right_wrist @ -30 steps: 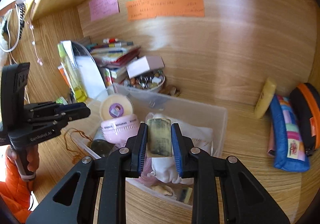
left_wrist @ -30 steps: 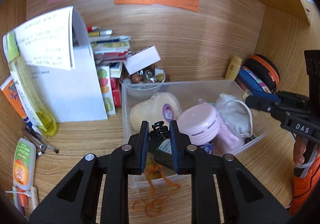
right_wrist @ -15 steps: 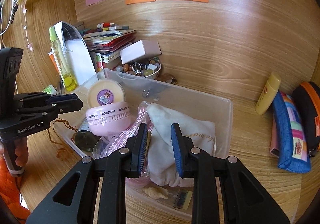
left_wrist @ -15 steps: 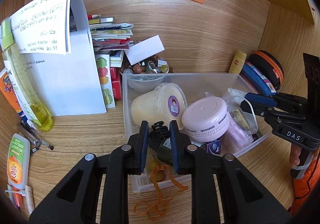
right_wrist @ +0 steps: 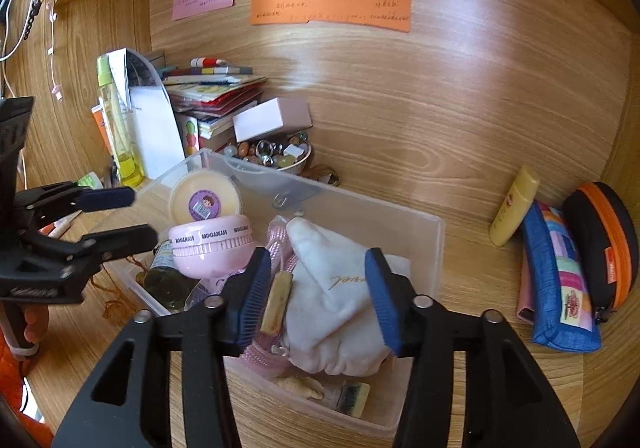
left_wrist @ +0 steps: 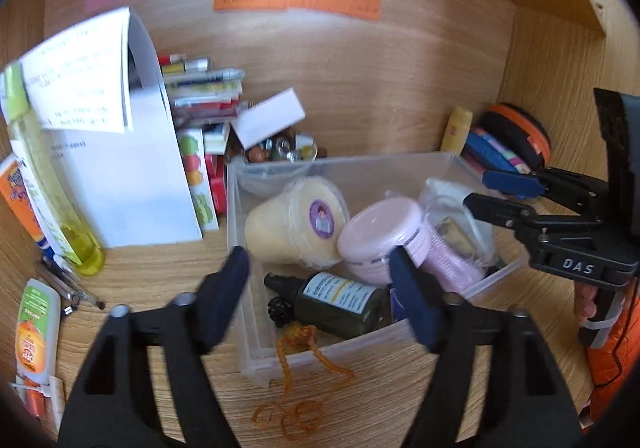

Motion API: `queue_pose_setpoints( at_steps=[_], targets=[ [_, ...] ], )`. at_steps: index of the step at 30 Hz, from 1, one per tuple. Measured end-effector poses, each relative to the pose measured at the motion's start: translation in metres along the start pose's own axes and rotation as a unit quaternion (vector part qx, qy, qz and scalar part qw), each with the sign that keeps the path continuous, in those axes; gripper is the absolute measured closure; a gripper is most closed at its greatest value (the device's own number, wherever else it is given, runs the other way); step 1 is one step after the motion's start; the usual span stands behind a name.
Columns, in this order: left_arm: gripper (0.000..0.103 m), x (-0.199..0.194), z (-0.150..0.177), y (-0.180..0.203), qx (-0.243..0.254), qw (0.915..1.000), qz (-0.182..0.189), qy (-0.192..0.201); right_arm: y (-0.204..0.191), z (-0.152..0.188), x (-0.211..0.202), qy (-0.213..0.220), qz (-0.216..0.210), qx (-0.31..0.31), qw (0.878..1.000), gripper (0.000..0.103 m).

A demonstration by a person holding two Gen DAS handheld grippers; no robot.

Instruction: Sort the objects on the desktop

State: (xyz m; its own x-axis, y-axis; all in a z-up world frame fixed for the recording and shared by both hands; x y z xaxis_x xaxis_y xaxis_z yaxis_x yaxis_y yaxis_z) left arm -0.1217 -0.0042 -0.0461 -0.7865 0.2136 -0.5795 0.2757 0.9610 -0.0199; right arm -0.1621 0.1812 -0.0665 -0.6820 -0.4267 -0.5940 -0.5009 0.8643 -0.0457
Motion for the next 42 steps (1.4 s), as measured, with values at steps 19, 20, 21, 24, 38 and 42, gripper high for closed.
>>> queue_pose_setpoints(
  at_steps=[19,20,21,24,38,42],
  targets=[
    [0.010,-0.035,-0.001,0.001,-0.039,0.9971,-0.066,0.000,-0.004,0.010,-0.041,0.014,0.012,0.016,1.000,0.015],
    [0.010,-0.036,0.000,0.002,-0.040,0.9974,-0.060,-0.001,-0.004,0.013,-0.043,0.014,0.011,0.019,1.000,0.015],
    [0.010,-0.037,0.002,0.004,-0.043,0.9977,-0.053,-0.004,-0.005,0.015,-0.045,0.014,0.010,0.022,1.000,0.015],
    [0.010,-0.039,0.006,0.007,-0.049,0.9973,-0.054,-0.010,-0.003,0.020,-0.054,0.017,0.007,0.035,0.999,0.015],
    [0.009,-0.061,0.013,0.025,-0.082,0.9960,-0.036,-0.004,0.000,0.038,-0.090,0.027,-0.020,0.080,0.996,0.013],
    [0.009,-0.068,0.015,0.030,-0.079,0.9964,-0.031,0.002,0.003,0.039,-0.098,0.031,-0.026,0.086,0.995,0.011]
  ],
)
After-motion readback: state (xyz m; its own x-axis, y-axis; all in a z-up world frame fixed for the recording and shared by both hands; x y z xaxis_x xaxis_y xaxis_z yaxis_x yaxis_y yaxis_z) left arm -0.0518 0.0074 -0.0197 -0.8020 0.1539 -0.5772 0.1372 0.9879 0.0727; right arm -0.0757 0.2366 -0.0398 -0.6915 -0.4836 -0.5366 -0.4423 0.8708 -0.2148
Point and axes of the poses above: each gripper's, at about its wrist camera, not at the fingertips, and x roughly the way its jaws point, y to its right, z to its underside, the point moved 2 cm from there along x, roughly the way its jaws point, and after that the axes turned 7 degrees about x, right-handed, at the moved point
